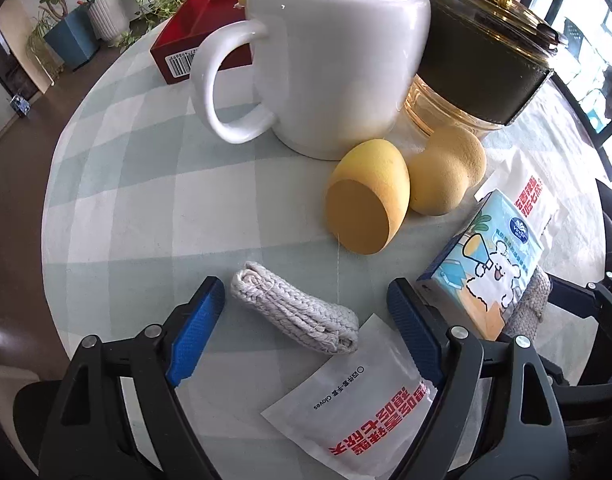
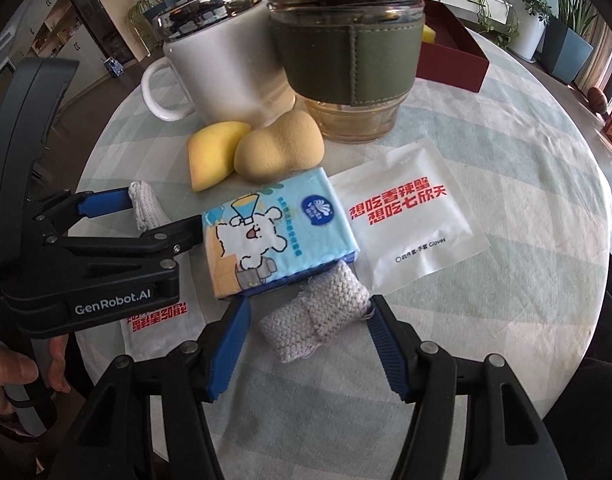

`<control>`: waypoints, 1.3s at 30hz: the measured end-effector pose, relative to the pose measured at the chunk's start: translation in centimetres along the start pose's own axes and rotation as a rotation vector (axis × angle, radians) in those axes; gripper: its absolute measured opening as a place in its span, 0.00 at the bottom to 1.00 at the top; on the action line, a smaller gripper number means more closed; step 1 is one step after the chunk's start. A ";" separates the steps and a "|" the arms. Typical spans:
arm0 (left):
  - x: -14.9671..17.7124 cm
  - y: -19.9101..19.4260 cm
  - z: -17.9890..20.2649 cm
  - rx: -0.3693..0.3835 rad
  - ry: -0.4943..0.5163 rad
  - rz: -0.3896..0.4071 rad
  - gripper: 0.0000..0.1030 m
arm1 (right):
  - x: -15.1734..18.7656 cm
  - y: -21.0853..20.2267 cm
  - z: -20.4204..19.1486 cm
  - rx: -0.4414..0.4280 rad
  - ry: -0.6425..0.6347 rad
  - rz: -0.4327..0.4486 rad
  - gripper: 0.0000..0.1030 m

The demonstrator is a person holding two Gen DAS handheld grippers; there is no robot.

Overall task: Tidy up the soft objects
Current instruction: 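Grasp the white twisted rope with the left tool while the right grasps the knitted pad, then carry both white knitted items into the red tray and open both tools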

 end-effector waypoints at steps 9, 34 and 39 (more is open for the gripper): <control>0.8 -0.3 0.2 -0.009 -0.025 0.037 0.74 | 0.0 0.3 0.2 0.011 0.006 0.018 0.55; 1.4 -3.3 -1.0 -0.005 -0.076 0.072 0.46 | 0.9 -3.1 3.3 0.008 0.081 0.042 0.50; 0.8 -3.7 -2.7 -0.029 -0.095 0.084 0.46 | 0.6 -3.8 4.9 0.020 0.110 0.052 0.50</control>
Point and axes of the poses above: each gripper's, at about its wrist camera, not at the fingertips, and y roughly the way its jaws point, z to its right, x to its underside, the point moved 7 cm from there along y, roughly the way its jaws point, and after that the axes turned 2 degrees about -x, right-handed, at the moved point
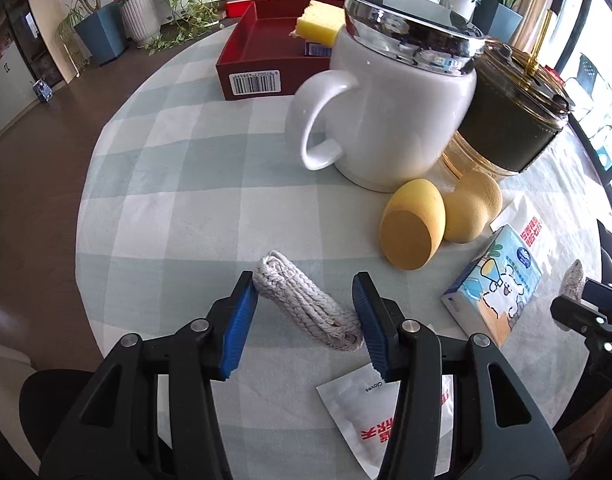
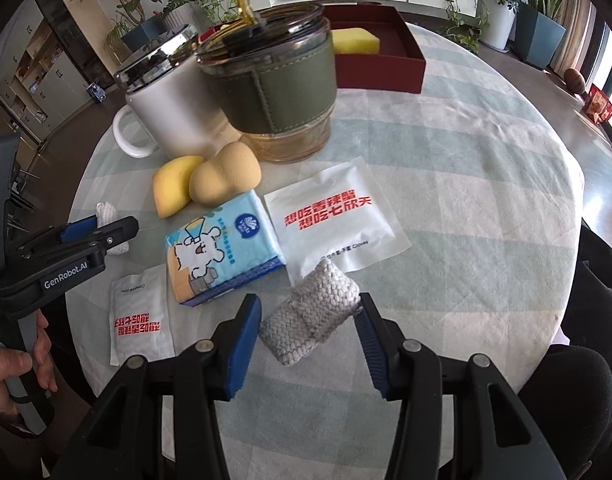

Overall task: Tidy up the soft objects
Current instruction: 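Carry both white knitted items into the red tray and open both tools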

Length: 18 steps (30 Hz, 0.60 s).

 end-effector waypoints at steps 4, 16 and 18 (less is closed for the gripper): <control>-0.6 -0.2 -1.2 -0.027 -0.013 0.013 0.46 | -0.7 -0.7 1.5 0.024 0.014 0.017 0.50; -2.8 0.5 -4.8 -0.095 -0.051 0.019 0.46 | -3.2 -1.2 4.5 0.072 0.032 0.034 0.50; -3.3 0.7 -5.5 -0.106 -0.062 0.021 0.46 | -3.8 -1.2 5.0 0.082 0.034 0.038 0.50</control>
Point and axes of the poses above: each gripper's, at about its wrist camera, not at the fingertips, and y roughly the way its jaws point, z to its right, x to its underside, the point moved 7 cm from there along y, roughly the way its jaws point, and after that the axes turned 2 degrees about -x, right-handed, at the moved point
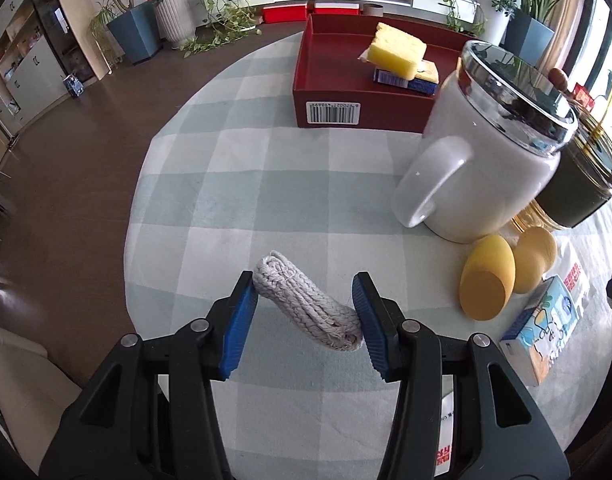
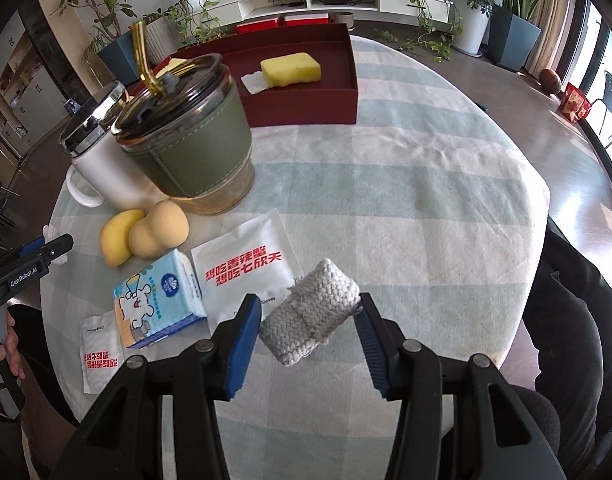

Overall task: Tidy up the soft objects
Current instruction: 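Carry both white knitted items into the red tray and open both tools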

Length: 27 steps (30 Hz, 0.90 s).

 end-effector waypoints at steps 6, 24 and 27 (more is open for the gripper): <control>-1.8 0.9 -1.7 -0.031 -0.023 0.003 0.46 | -2.4 0.2 1.5 0.012 0.013 0.013 0.50; -11.8 4.1 -4.3 -0.110 -0.007 0.052 0.46 | -12.9 2.4 4.7 0.058 -0.015 0.048 0.50; -13.7 4.8 -3.6 -0.106 0.013 0.060 0.46 | -14.9 3.2 4.8 0.059 -0.020 0.052 0.50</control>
Point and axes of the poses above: each gripper's, at about its wrist camera, not at the fingertips, and y roughly the way its jaws point, z to its right, x to its underside, the point moved 7 cm from there along y, roughly the way its jaws point, and after that the axes turned 2 degrees about -x, right-handed, at the moved point
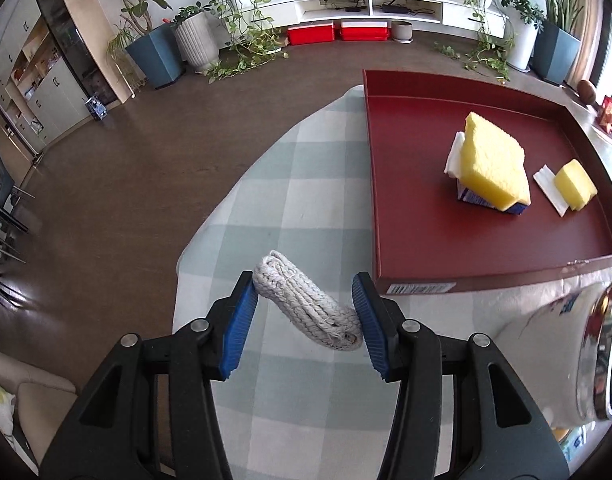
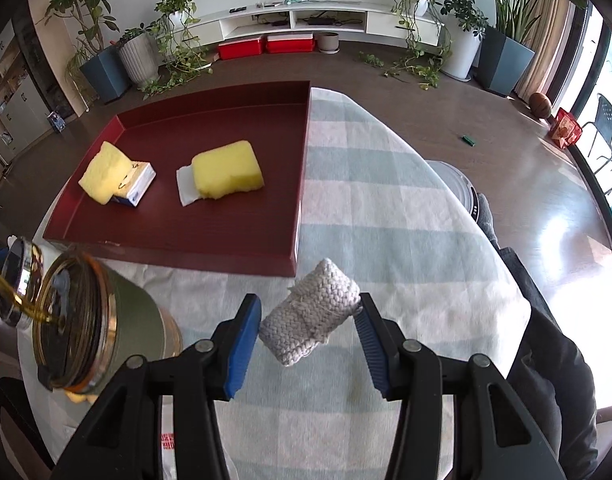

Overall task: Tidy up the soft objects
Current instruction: 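Carry both white knitted items into the red tray and open both tools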

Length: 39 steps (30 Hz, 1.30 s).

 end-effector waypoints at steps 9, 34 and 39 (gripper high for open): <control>-3.8 1.4 4.6 0.059 0.082 0.022 0.46 | -5.4 2.4 -2.4 -0.048 -0.043 0.012 0.50; -4.9 4.2 10.8 0.183 0.218 -0.027 0.48 | -5.0 9.4 -8.1 -0.176 -0.118 -0.150 0.51; -4.9 4.5 11.1 0.185 0.216 -0.038 0.48 | -4.9 9.7 -8.2 -0.184 -0.120 -0.171 0.52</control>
Point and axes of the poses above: each gripper's, at about its wrist camera, not at the fingertips, and y roughly the way its jaws point, z to its right, x to its underside, the point moved 7 cm from there along y, roughly the way its jaws point, and after that the axes turned 2 degrees about -x, right-handed, at the moved point
